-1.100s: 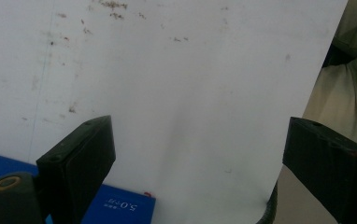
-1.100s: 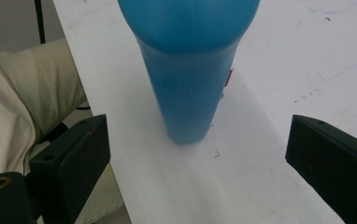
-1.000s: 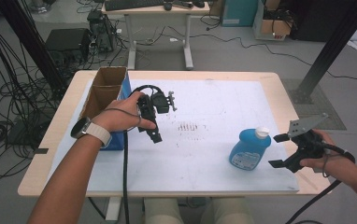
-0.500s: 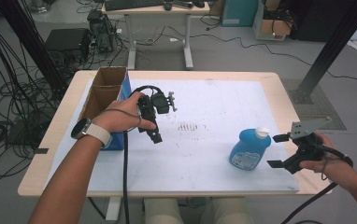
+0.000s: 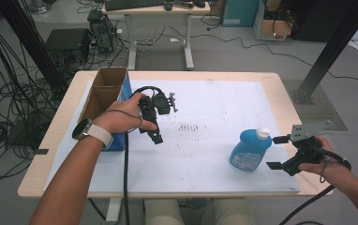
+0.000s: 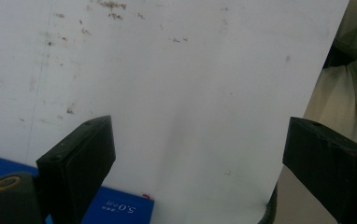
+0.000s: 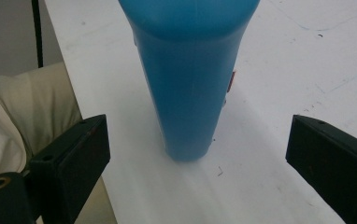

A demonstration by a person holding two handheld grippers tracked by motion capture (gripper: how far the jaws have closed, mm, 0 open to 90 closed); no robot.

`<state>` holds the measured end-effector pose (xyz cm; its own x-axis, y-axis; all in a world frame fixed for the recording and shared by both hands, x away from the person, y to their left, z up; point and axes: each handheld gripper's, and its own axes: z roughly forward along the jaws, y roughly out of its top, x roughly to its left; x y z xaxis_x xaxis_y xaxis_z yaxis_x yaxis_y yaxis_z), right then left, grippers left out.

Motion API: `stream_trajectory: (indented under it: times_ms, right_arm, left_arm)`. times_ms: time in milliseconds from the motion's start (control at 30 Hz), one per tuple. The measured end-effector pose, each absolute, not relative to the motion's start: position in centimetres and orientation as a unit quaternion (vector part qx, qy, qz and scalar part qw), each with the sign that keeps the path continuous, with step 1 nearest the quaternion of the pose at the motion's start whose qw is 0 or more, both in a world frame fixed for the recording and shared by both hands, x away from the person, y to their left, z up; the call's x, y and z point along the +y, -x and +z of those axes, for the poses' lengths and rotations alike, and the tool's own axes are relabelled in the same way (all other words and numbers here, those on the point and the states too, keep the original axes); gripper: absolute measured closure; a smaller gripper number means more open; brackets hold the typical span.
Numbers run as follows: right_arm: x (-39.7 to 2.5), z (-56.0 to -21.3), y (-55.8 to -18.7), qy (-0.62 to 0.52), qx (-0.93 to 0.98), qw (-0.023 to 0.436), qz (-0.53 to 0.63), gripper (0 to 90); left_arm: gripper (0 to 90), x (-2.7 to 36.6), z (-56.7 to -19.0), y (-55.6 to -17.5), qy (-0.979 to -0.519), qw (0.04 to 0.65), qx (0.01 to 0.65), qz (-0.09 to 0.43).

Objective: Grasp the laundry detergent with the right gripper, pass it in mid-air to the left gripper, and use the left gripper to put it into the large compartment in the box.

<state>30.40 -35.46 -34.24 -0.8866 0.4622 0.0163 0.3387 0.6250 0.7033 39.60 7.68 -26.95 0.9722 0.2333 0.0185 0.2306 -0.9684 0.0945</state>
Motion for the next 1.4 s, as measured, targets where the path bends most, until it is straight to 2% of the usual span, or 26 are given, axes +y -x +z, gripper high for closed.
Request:
stream_trajectory:
  times_ms: [1400]
  right_arm:
    - [-35.77, -34.41, -30.04, -0.23, 0.889, 0.086, 0.388, 5.3]
  left_arm:
    - [9.7, 7.63, -26.97, -39.57, -0.991, 0.046, 0.121, 0.017]
